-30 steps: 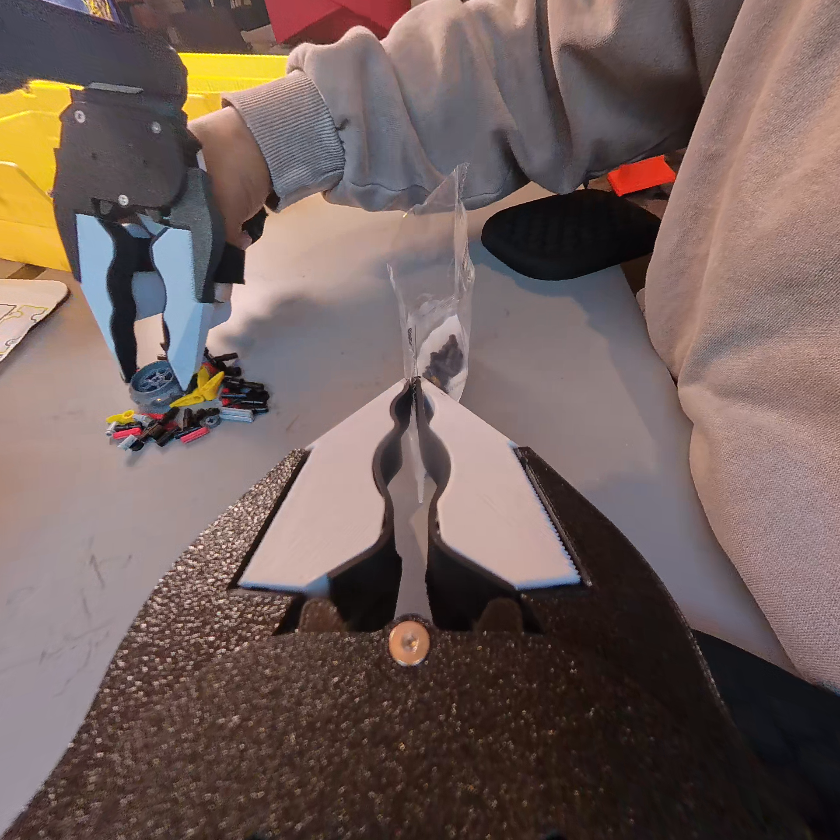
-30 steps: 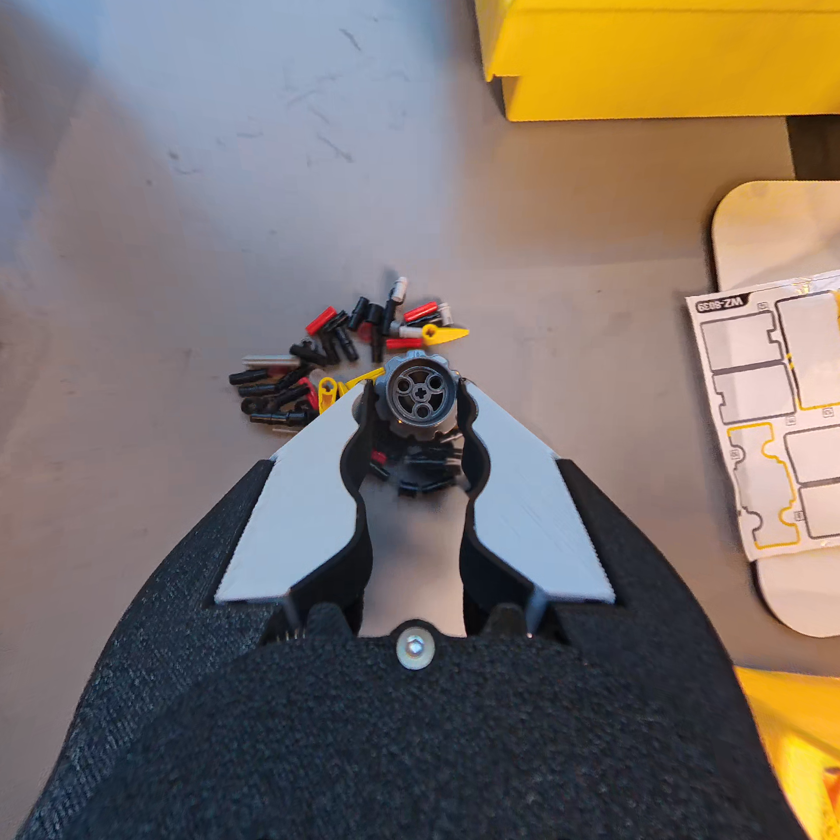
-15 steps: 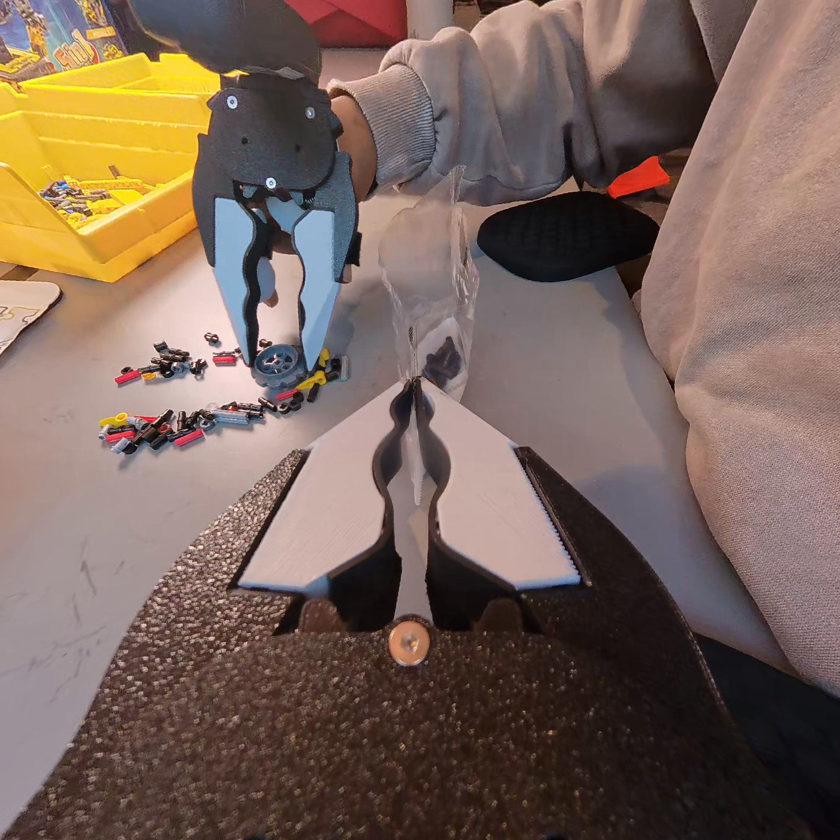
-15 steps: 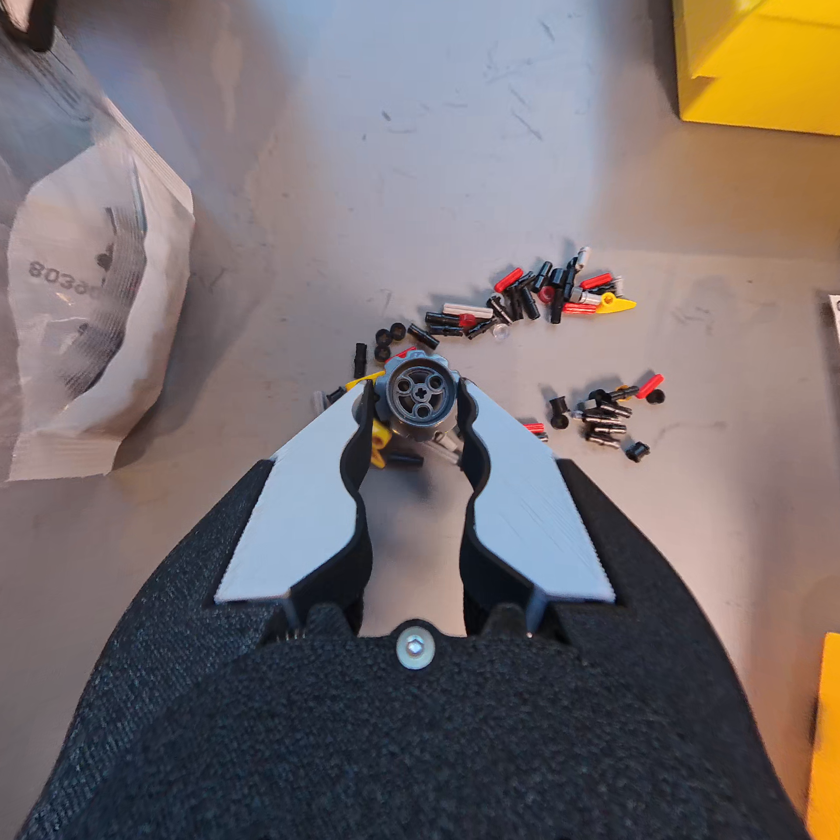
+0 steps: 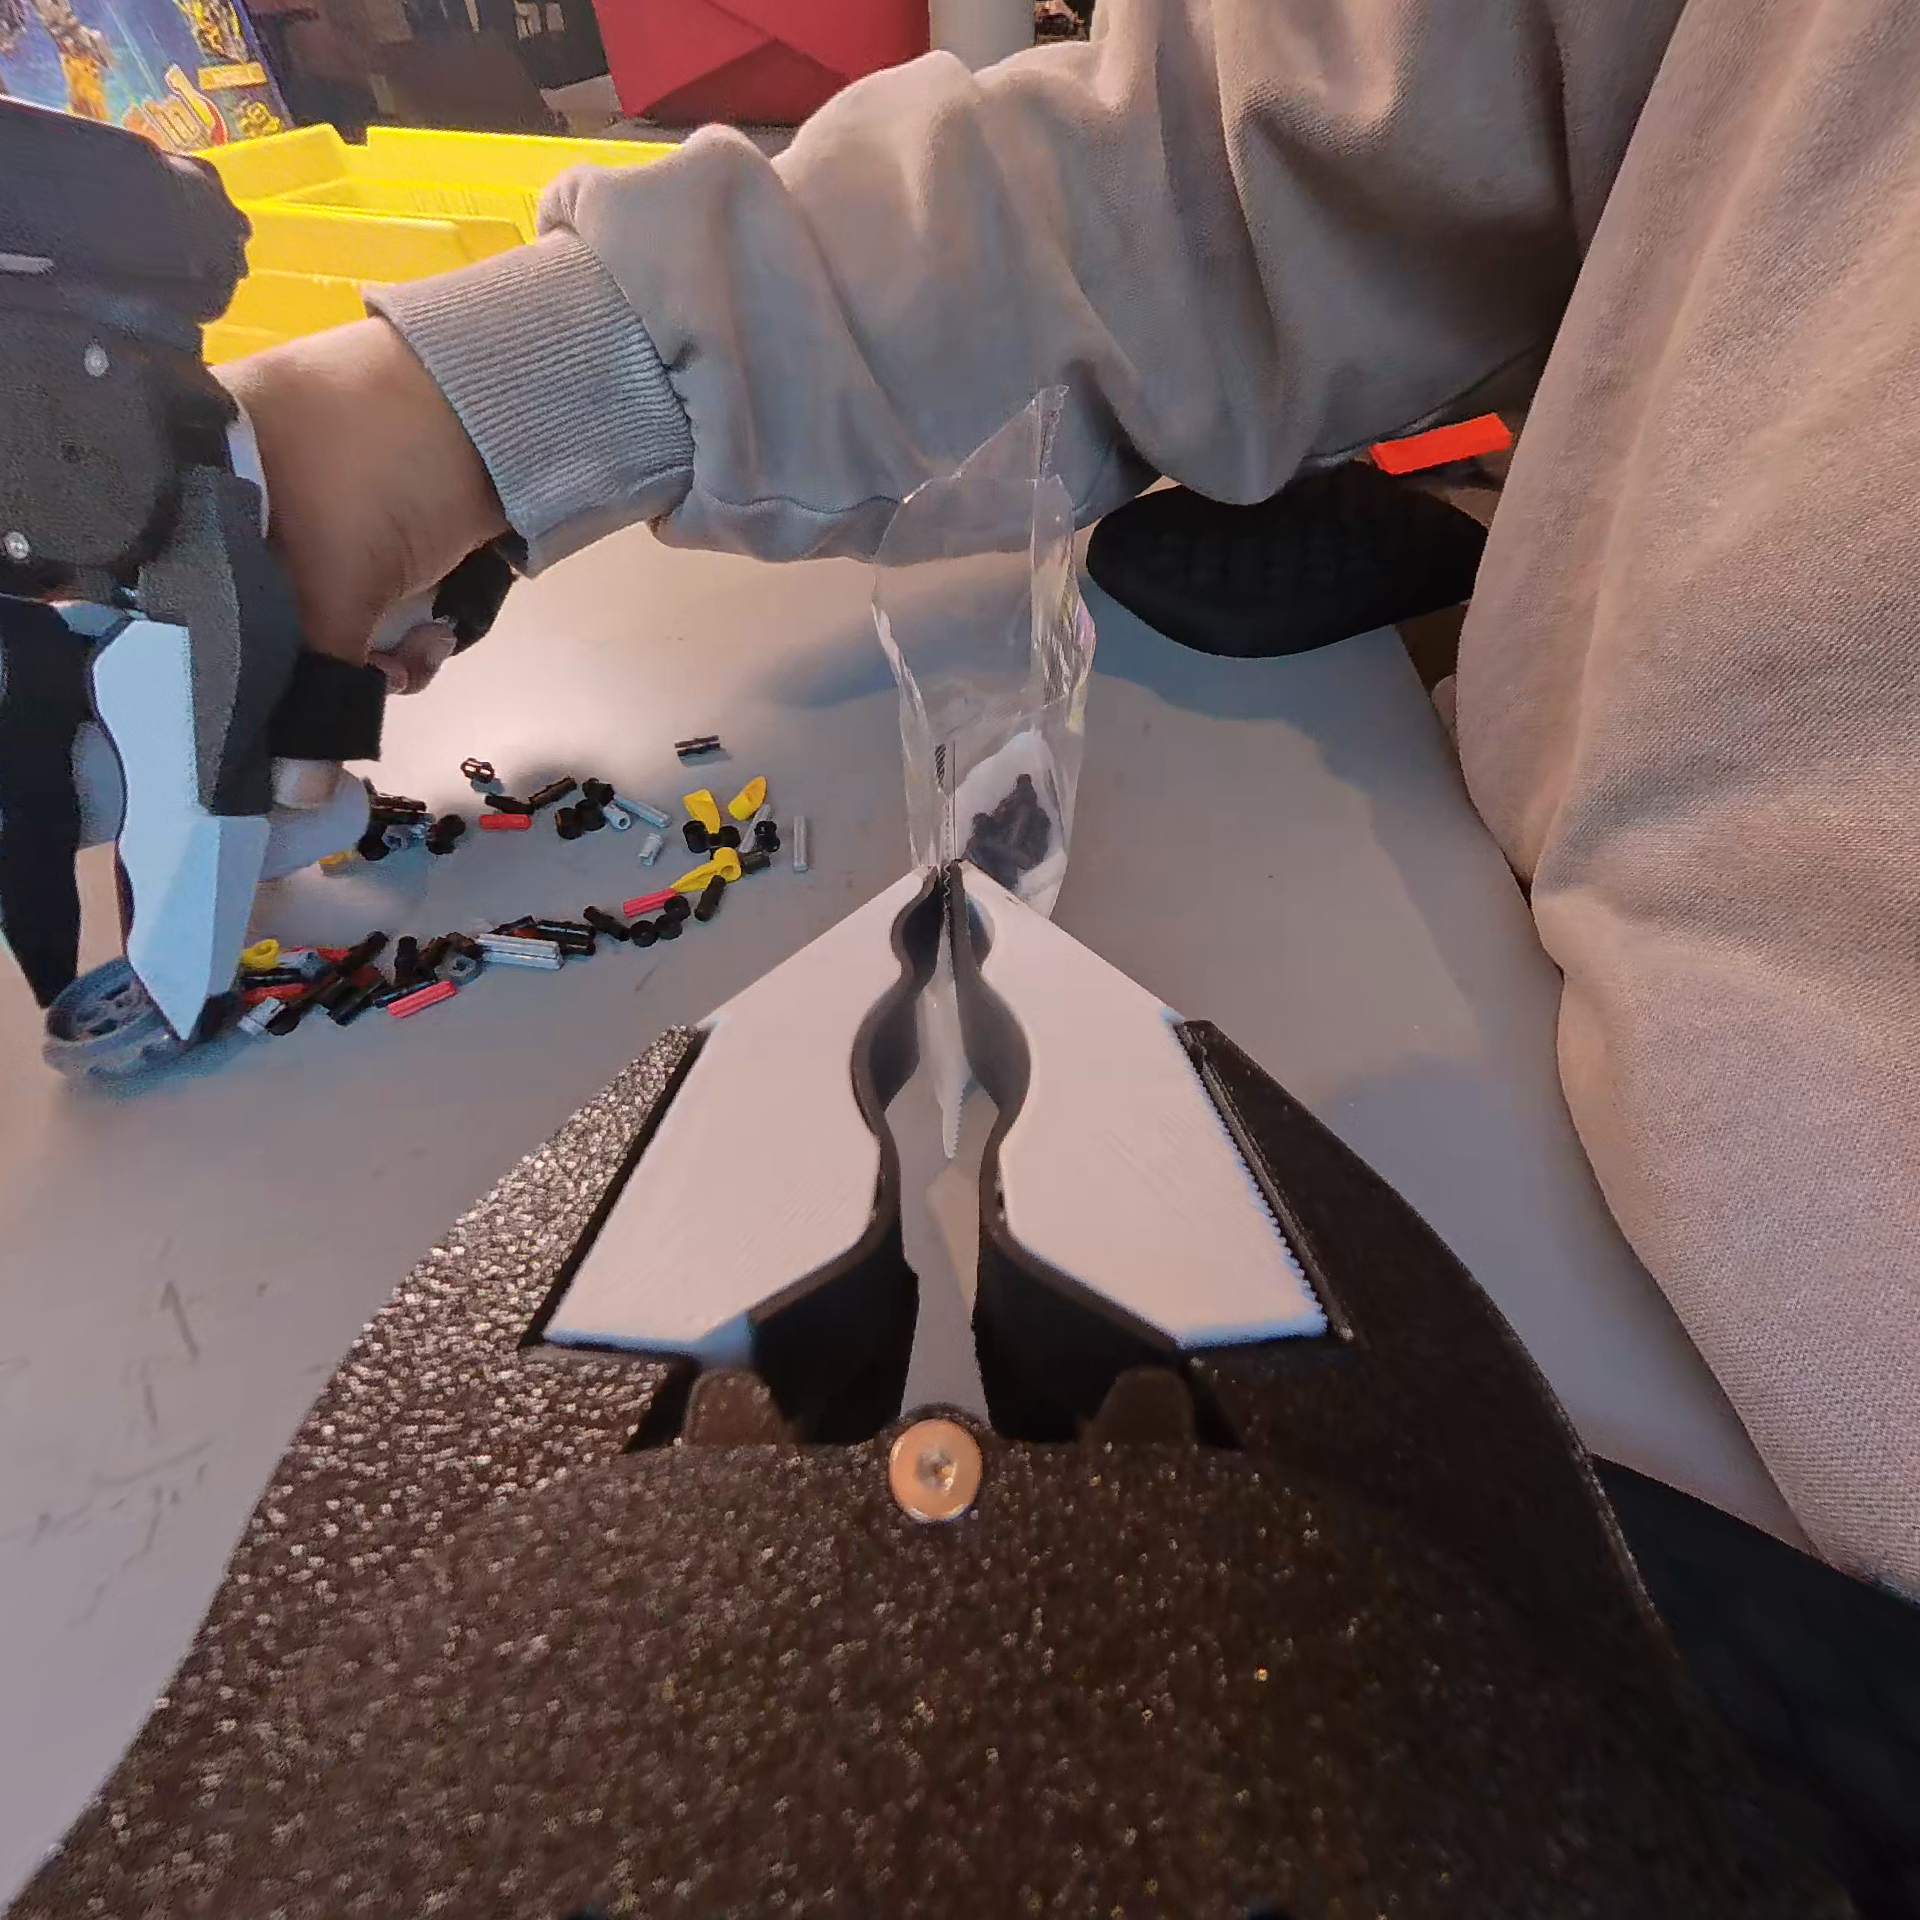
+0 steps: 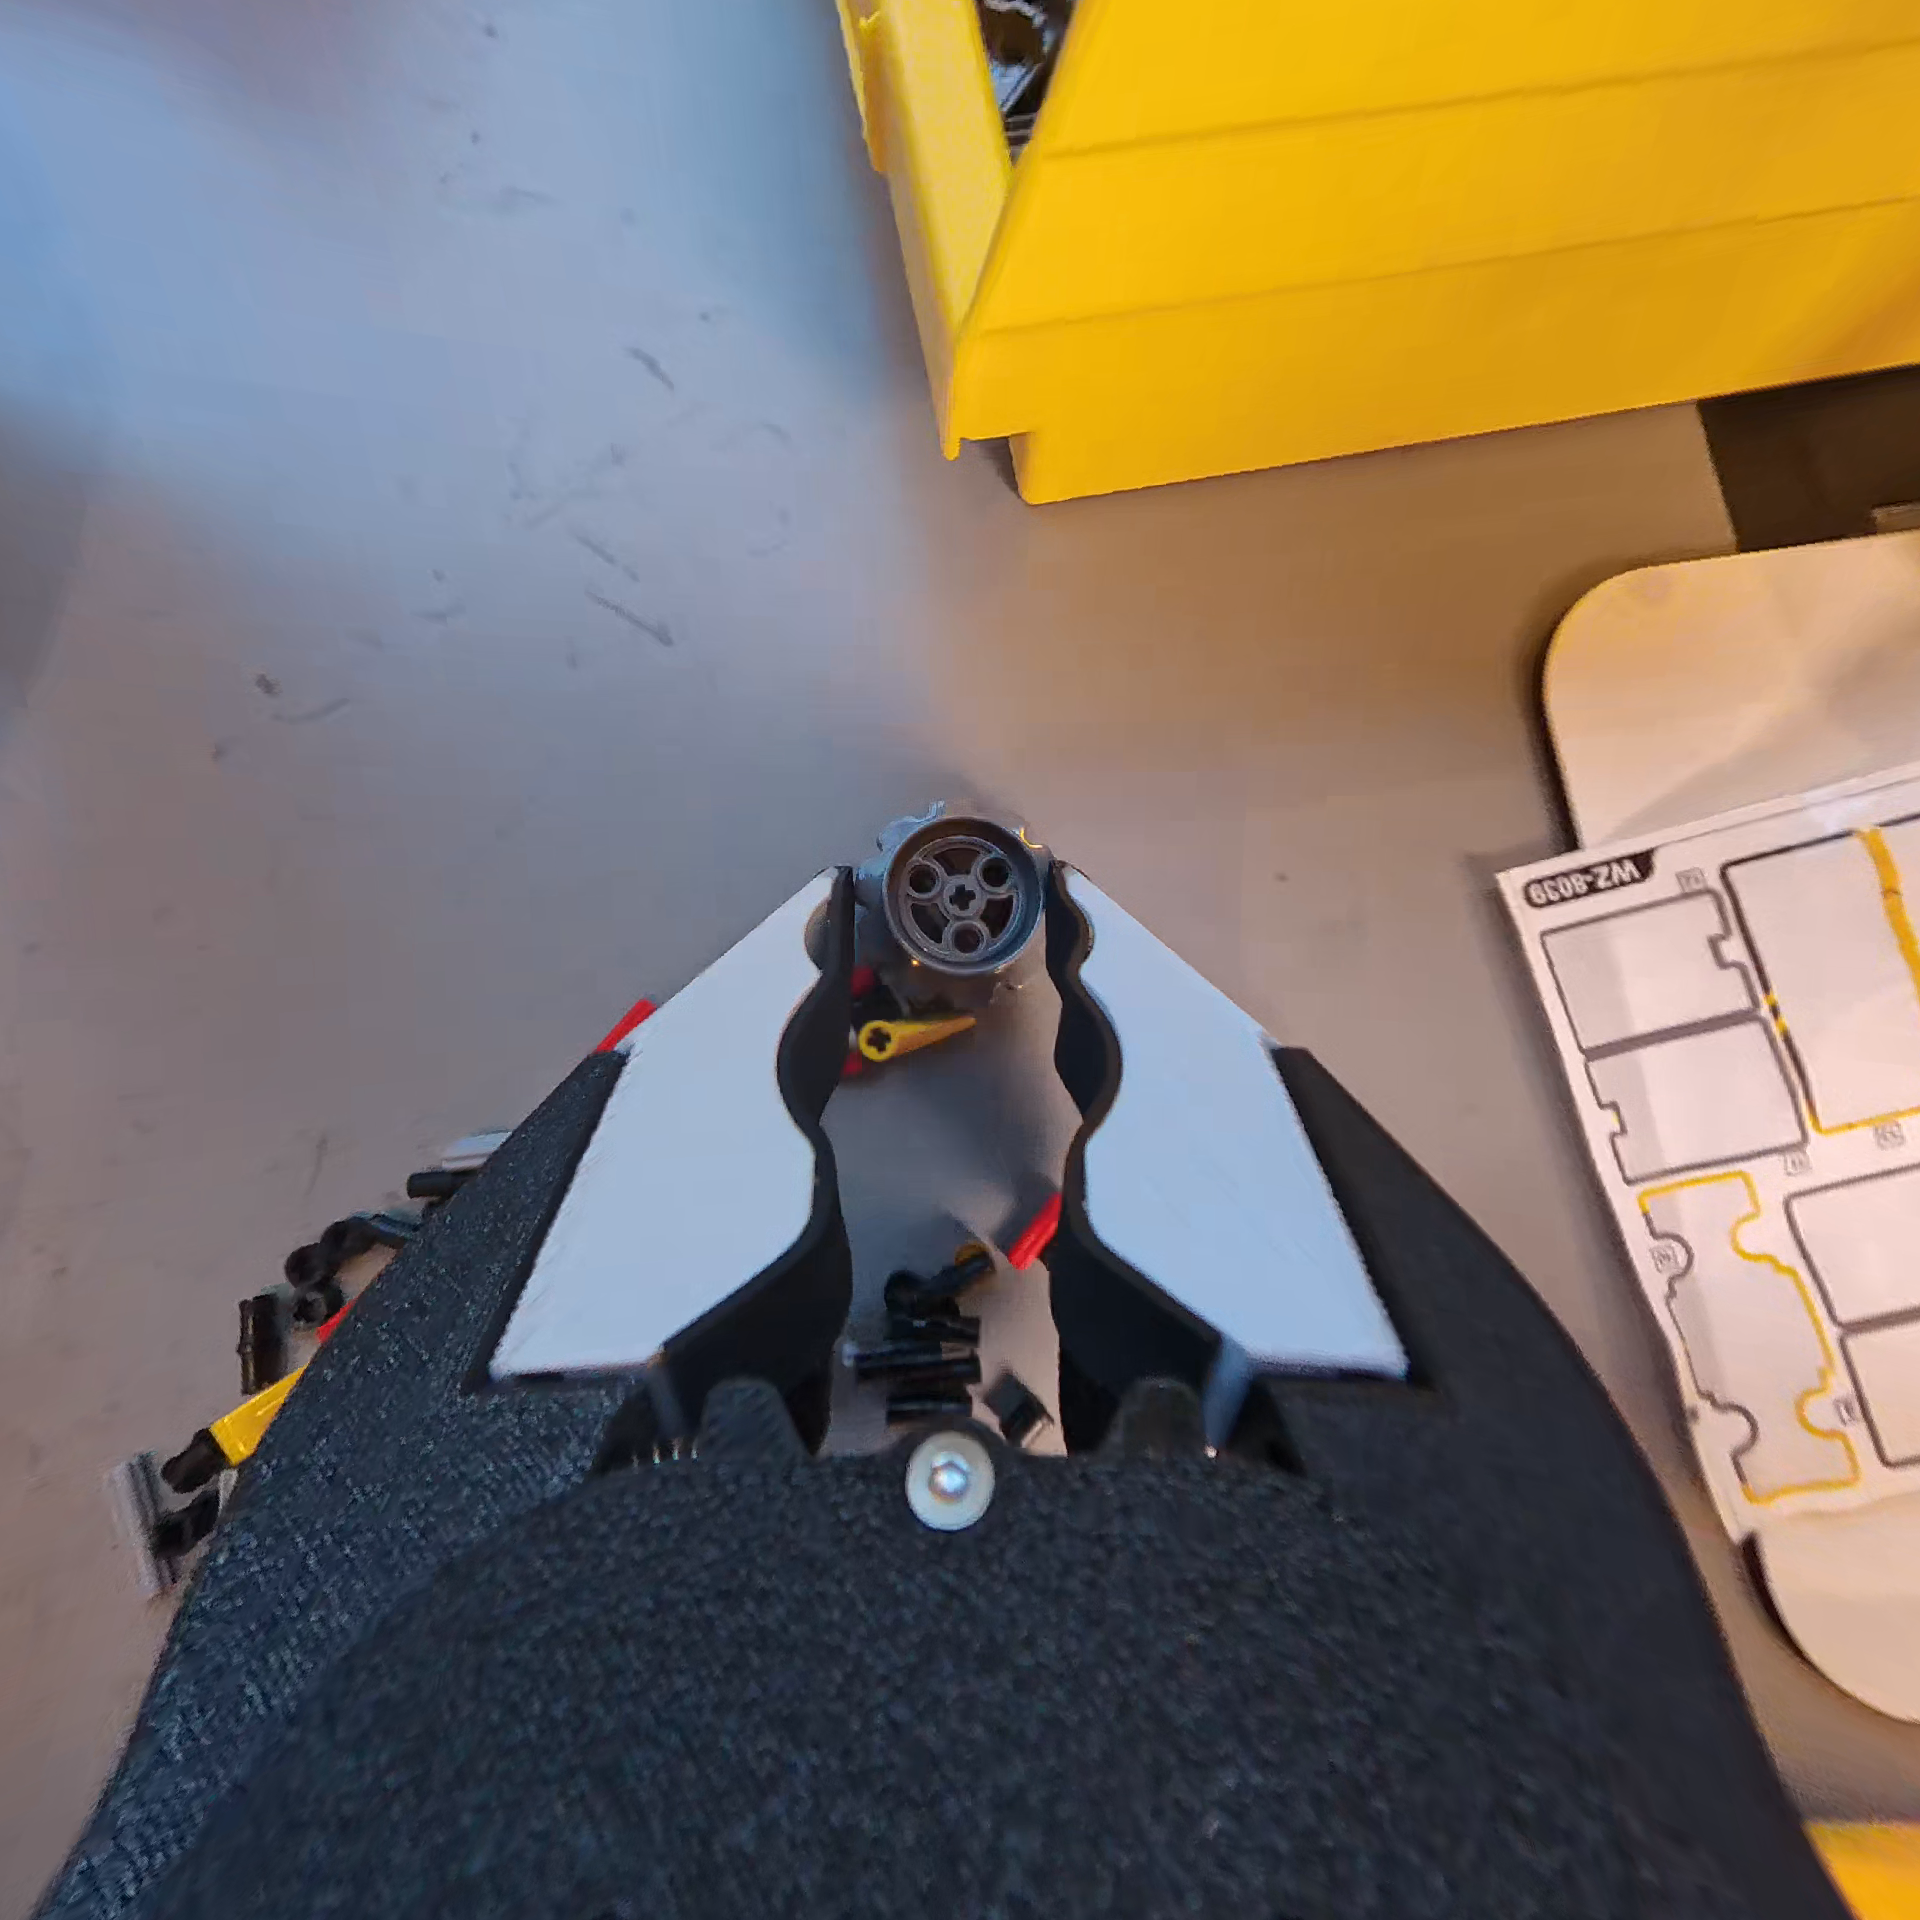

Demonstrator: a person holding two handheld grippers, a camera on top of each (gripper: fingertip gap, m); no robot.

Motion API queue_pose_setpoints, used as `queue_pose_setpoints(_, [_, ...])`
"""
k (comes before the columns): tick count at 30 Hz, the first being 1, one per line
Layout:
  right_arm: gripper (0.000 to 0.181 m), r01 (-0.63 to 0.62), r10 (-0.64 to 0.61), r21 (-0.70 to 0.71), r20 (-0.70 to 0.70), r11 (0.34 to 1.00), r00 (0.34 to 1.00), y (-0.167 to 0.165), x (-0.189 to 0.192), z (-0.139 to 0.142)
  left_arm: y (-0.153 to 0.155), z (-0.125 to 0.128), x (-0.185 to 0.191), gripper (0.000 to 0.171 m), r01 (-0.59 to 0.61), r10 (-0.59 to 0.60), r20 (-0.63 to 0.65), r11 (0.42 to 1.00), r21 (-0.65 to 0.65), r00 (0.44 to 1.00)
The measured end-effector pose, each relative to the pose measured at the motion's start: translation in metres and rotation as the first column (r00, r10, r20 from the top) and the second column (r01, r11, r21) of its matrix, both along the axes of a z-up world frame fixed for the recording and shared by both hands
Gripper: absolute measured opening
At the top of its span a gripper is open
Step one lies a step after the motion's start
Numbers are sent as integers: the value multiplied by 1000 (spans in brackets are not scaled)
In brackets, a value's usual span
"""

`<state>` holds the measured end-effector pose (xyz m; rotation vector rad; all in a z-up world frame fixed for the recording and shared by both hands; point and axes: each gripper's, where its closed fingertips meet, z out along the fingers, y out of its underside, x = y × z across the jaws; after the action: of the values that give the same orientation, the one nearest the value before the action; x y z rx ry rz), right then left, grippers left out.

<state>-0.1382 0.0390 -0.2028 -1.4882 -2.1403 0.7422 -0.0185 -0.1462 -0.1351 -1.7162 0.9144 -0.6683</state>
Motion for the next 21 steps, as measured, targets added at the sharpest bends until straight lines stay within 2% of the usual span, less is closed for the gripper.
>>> queue_pose_setpoints(11, [36, -251, 250, 128, 19, 960, 968, -44, 34, 0, -2, 0, 1, 0, 13, -13, 1, 1000, 0, 1000])
queue_pose_setpoints(21, [36, -490, 491, 159, 35, 857, 870, -86, 87, 0, -2, -1, 3, 0, 17, -17, 3, 1000, -4, 1000])
